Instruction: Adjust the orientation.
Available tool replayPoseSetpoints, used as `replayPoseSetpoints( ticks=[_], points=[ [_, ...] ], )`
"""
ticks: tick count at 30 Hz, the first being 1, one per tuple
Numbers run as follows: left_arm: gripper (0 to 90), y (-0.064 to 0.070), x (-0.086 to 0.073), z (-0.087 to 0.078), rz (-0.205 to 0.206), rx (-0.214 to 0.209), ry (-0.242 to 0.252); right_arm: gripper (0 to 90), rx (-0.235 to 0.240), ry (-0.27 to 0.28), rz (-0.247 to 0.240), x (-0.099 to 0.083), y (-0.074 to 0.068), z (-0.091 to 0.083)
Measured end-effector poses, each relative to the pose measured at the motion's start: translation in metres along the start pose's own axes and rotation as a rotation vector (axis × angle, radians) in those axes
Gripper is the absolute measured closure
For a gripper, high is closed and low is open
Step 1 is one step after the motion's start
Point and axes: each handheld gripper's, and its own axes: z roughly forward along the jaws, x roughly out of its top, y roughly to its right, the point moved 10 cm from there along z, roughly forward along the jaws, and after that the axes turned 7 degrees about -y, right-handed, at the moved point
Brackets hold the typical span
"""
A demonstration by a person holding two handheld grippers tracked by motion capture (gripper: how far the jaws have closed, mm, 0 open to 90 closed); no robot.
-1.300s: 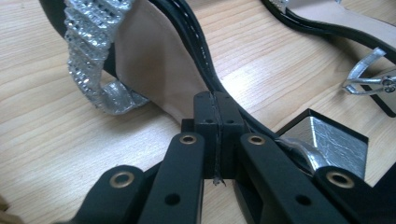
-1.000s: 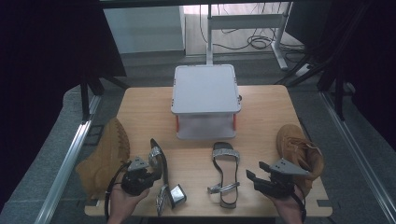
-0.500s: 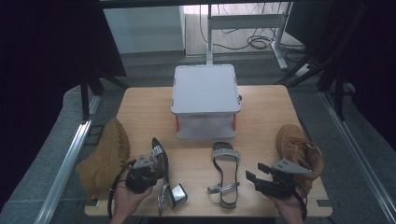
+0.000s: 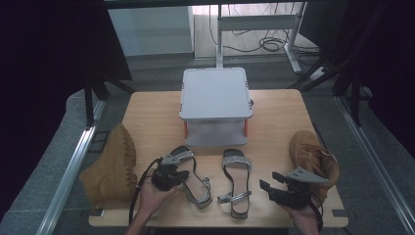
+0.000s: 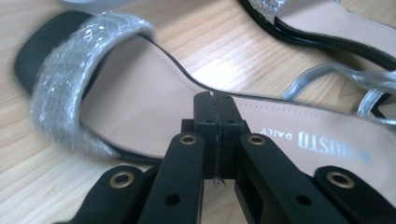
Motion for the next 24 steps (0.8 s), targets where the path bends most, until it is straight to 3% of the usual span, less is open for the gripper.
replayPoseSetpoints(
  ticks=[2,4,13,19,22,24],
  points=[
    [89.6,0.001,0.006,0.008,0.011,0.018,-0.020,38.1,-0.001,0.000,0.000,-0.001,0.001,-0.001],
    [89.5,0.000,0.006,0.008,0.012,0.010,-0.033,38.1,-0.001,-0.002,0.002,-0.003,0.002,-0.001],
    [87.5,-0.001,0.006,0.006,-0.002,0.007,-0.024,38.3,0.000,0.002,-0.005,-0.001,0.000,-0.003],
    [83.9,0.001,0.005,-0.014,-0.002,0.001,0.040,38.8,0.012,0.005,-0.020,0.004,-0.011,-0.007],
    [79.9,0.001,0.003,-0.022,-0.005,-0.002,0.067,44.6,0.044,-0.007,-0.043,0.007,-0.021,-0.005],
    [75.0,0.000,0.003,-0.028,-0.011,0.003,0.088,53.7,0.060,-0.023,-0.074,0.008,-0.028,-0.001]
  ],
)
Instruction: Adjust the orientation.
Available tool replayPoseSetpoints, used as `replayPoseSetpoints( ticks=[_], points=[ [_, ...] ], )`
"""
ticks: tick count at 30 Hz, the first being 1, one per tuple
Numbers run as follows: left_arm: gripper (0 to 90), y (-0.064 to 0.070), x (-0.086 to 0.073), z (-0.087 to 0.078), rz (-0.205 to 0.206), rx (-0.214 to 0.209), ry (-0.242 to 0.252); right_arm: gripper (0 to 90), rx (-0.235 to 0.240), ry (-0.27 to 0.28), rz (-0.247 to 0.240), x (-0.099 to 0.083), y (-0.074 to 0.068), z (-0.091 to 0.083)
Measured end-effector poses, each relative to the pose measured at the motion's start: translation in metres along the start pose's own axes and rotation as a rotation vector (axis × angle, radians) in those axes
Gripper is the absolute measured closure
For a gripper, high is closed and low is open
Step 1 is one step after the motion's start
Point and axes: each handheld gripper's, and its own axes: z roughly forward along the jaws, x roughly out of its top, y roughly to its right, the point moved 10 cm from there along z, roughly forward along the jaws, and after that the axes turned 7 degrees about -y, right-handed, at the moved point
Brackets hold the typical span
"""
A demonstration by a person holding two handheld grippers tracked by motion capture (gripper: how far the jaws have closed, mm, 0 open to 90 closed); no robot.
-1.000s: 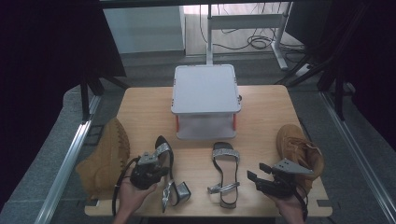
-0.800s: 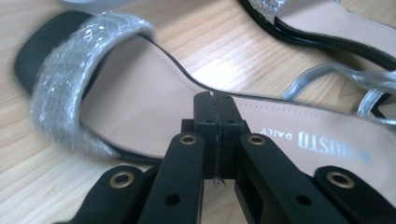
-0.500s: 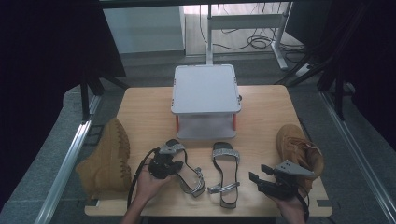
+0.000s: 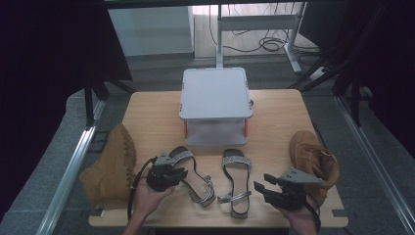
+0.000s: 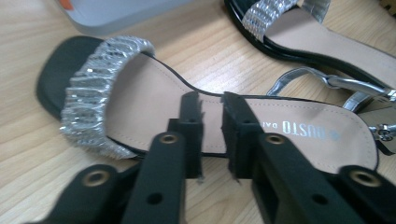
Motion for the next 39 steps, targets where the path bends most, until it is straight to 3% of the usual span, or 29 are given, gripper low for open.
replayPoseSetpoints(
  ticks=[5,9,13,18,20,23,25,27,37,39],
  points=[
    [62.6,-0.004,0.001,-0.012,-0.033,-0.014,0.033,75.8,0.040,-0.066,-0.075,0.003,-0.023,0.015],
    [58.2,-0.009,0.005,-0.024,-0.058,-0.012,0.086,86.1,0.062,-0.124,-0.122,0.008,-0.043,0.031],
    [52.9,-0.016,0.004,-0.032,-0.078,-0.003,0.109,89.5,0.075,-0.169,-0.162,0.017,-0.063,0.047],
    [50.6,-0.022,0.001,-0.041,-0.101,-0.011,0.134,89.6,0.086,-0.223,-0.174,0.024,-0.085,0.067],
    [49.9,-0.024,-0.001,-0.043,-0.108,-0.016,0.139,89.7,0.083,-0.234,-0.166,0.024,-0.087,0.072],
    [49.3,-0.028,-0.003,-0.045,-0.114,-0.014,0.142,89.7,0.078,-0.285,-0.092,0.020,-0.090,0.086],
    [49.8,-0.029,-0.003,-0.045,-0.116,-0.012,0.143,89.7,0.057,-0.292,-0.078,0.019,-0.089,0.090],
    [51.0,-0.030,-0.002,-0.047,-0.117,-0.004,0.145,89.7,0.070,-0.291,-0.065,0.020,-0.089,0.092],
    [52.3,-0.034,-0.005,-0.048,-0.143,-0.001,0.148,89.8,0.045,-0.329,-0.121,0.014,-0.095,0.104],
    [52.7,-0.034,-0.005,-0.048,-0.150,-0.007,0.152,89.8,0.057,-0.333,-0.117,0.014,-0.097,0.105]
  ],
)
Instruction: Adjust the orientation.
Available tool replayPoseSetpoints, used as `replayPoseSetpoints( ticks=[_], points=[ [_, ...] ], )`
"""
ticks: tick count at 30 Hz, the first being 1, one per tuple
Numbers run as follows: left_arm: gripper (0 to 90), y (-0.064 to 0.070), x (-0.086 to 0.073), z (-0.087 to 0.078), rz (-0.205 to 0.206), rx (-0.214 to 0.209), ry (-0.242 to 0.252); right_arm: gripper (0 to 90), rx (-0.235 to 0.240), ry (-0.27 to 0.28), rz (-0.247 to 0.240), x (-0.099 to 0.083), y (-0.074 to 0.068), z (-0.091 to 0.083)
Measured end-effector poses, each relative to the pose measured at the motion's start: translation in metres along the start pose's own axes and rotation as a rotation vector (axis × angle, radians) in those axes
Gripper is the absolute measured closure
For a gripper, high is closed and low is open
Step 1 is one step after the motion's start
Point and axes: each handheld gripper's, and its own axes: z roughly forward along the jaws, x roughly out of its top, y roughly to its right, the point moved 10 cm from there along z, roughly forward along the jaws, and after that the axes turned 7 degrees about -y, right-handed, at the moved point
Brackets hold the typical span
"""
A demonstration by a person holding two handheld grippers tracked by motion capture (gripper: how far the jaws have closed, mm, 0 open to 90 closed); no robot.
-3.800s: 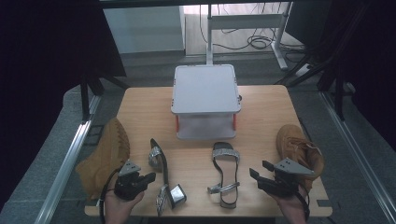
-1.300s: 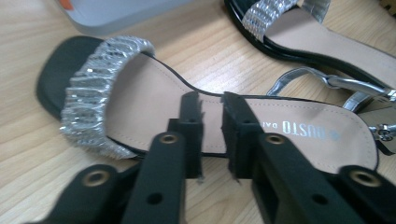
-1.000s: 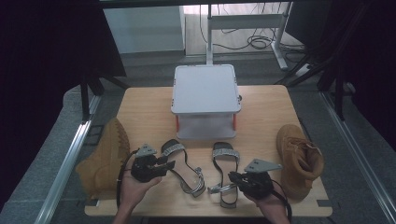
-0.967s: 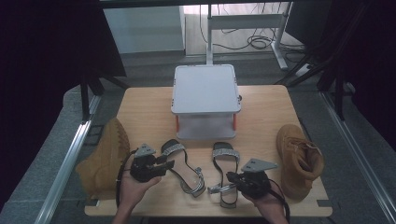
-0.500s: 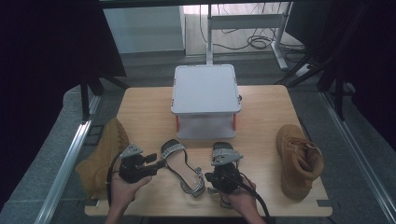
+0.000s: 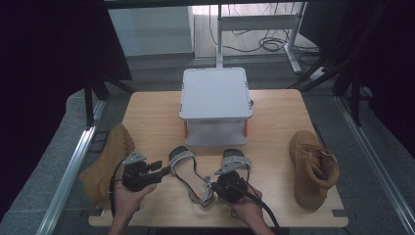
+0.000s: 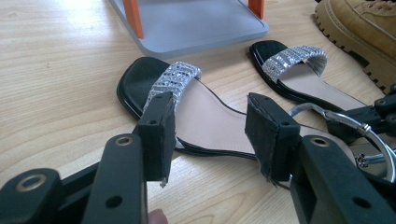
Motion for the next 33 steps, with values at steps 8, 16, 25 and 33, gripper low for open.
replayPoseSetpoints(
  ticks=[8,16,25,33],
  points=[
    [52.8,-0.004,-0.001,-0.003,-0.005,0.009,0.006,89.8,0.028,-0.001,-0.021,0.002,-0.013,0.005],
    [52.0,-0.011,-0.001,-0.007,-0.034,0.018,0.021,89.8,0.055,-0.015,-0.063,0.008,-0.030,0.015],
    [51.8,-0.013,-0.002,-0.010,-0.042,0.005,0.031,89.9,0.132,-0.017,-0.095,0.015,-0.050,0.025],
    [51.4,-0.011,-0.001,-0.015,-0.041,0.004,0.040,89.9,0.152,-0.011,-0.126,0.019,-0.066,0.031]
  ],
)
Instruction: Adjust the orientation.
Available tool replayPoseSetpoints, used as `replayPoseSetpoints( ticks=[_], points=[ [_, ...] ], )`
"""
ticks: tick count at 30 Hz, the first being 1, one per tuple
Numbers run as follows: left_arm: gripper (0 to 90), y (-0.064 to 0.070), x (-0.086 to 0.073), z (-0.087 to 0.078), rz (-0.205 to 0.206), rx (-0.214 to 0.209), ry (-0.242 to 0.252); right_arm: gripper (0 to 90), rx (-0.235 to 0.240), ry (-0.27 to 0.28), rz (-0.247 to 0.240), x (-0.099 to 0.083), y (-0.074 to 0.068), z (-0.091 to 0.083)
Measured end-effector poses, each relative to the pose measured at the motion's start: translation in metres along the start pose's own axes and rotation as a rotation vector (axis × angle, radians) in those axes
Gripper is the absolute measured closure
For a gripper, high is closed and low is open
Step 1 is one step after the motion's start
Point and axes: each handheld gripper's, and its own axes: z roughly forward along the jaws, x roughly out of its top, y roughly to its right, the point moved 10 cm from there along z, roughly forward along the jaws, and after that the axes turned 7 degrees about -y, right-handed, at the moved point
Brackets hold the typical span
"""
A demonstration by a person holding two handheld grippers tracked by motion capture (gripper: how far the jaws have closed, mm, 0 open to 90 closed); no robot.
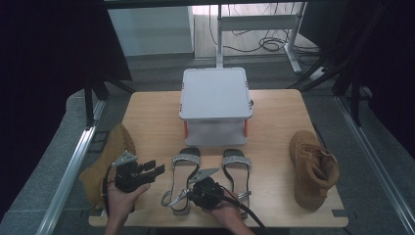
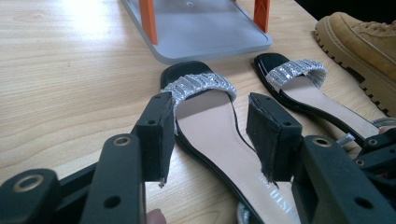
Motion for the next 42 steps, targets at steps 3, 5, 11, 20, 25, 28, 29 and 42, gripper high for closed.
replayPoseSetpoints(
  ticks=[3,5,11,20,25,28,29,42],
  points=[
    [51.4,-0.002,0.000,-0.001,-0.005,0.000,0.004,89.9,0.015,0.003,-0.009,0.003,-0.005,0.004],
    [51.4,-0.004,0.000,-0.002,-0.009,0.004,0.006,89.9,0.026,0.008,-0.017,0.006,-0.008,0.007],
    [50.9,-0.006,0.000,-0.004,-0.018,0.008,0.013,89.9,0.050,0.024,-0.033,0.013,-0.016,0.015],
    [50.3,-0.006,0.000,-0.006,-0.014,0.005,0.011,89.9,0.078,0.049,-0.048,0.025,-0.025,0.027],
    [50.1,-0.008,-0.001,-0.006,-0.015,0.012,0.011,89.9,0.075,0.056,-0.054,0.030,-0.028,0.032],
    [49.9,-0.009,0.000,-0.006,-0.016,0.016,0.011,89.9,0.073,0.055,-0.058,0.032,-0.029,0.034],
    [49.9,-0.011,0.000,-0.006,-0.019,0.019,0.012,89.9,0.069,0.055,-0.063,0.034,-0.030,0.035],
    [48.7,-0.010,0.000,-0.009,-0.013,0.027,0.020,89.9,0.056,0.147,-0.081,0.025,-0.029,-0.005]
  ],
)
